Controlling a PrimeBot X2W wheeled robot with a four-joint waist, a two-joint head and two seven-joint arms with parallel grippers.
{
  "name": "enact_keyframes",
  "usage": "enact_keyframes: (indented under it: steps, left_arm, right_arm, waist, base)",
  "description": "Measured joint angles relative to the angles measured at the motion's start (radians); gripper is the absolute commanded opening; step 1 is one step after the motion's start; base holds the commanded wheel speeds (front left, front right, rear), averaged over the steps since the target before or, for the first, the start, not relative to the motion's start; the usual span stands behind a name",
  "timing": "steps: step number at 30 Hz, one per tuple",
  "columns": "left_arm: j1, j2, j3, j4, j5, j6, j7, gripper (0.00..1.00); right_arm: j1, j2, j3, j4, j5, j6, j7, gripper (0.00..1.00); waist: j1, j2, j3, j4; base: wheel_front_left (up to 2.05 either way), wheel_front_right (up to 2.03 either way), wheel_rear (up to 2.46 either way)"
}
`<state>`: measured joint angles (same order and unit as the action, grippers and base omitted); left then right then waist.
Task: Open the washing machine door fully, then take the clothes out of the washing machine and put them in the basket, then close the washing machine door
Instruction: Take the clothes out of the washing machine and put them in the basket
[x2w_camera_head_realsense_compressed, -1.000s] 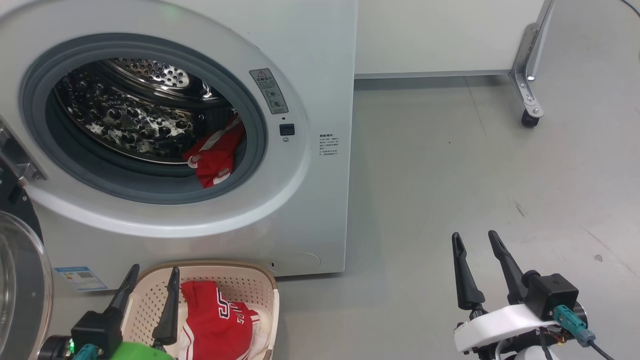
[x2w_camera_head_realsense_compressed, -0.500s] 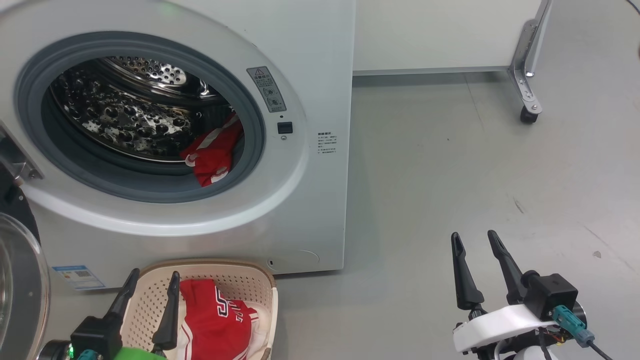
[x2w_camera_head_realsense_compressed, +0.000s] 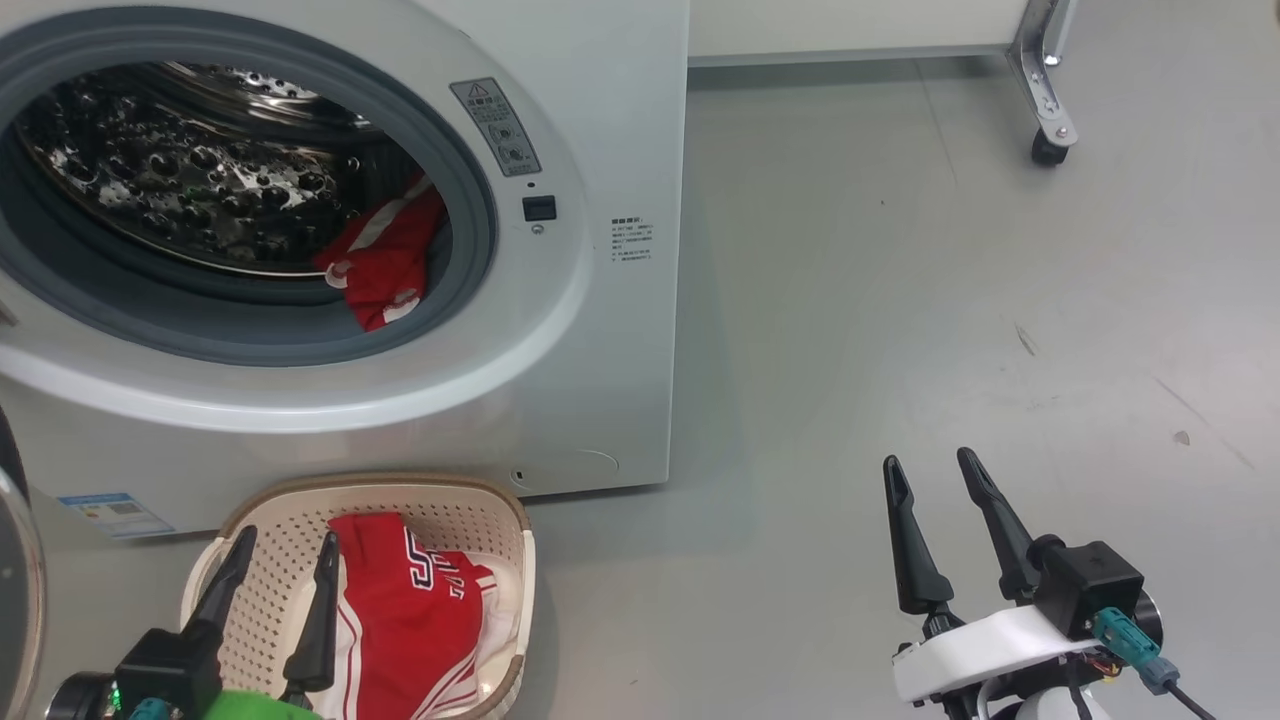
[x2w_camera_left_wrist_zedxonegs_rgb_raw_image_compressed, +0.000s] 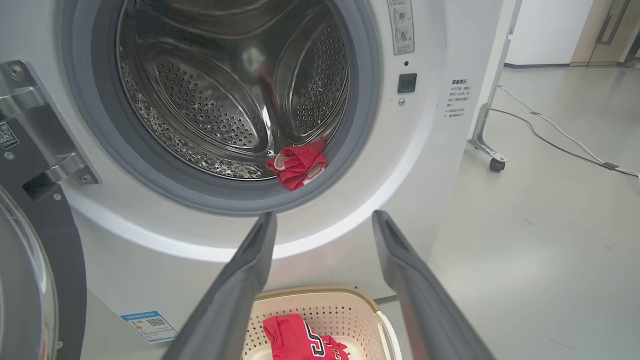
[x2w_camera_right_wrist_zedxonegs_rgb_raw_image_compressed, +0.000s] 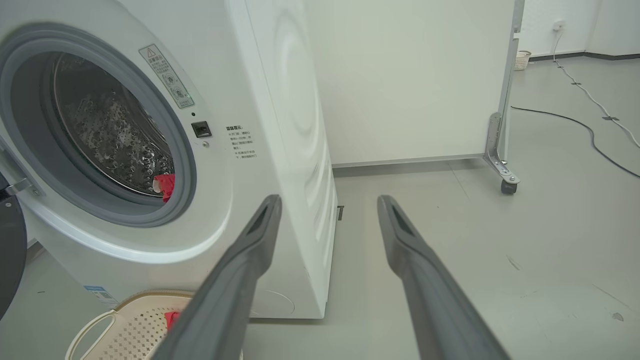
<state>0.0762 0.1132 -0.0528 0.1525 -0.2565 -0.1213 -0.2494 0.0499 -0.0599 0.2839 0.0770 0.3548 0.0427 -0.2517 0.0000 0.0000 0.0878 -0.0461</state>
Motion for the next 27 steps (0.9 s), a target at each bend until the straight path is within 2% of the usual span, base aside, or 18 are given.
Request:
enact_keyframes:
  steps: [11, 16, 27]
  left_arm:
    - [-0.121, 0.036, 0.029, -0.017, -0.007, 0.0, 0.046, 1.0]
    - [-0.201, 0.048, 0.06, -0.014, -0.035, 0.001, 0.1, 1.0]
    - [-0.395, 0.112, 0.127, 0.053, -0.099, 0.003, 0.26, 1.0]
  right_arm:
    - [-0.028, 0.0, 0.018, -0.031, -0.022, 0.0, 0.001, 1.0]
    - [-0.051, 0.001, 0.032, -0.04, -0.023, -0.001, 0.001, 1.0]
    - [-0.108, 0.006, 0.058, -0.044, -0.023, -0.001, 0.0, 1.0]
  waist:
    - [0.0, 0.0, 0.121, -0.051]
    - [0.0, 0.0, 0.178, -0.082]
    - [0.0, 0.0, 0.292, -0.171]
  base:
    - [0.0, 0.0, 0.0]
    - [0.0, 0.0, 0.0]
    - [0.0, 0.0, 0.0]
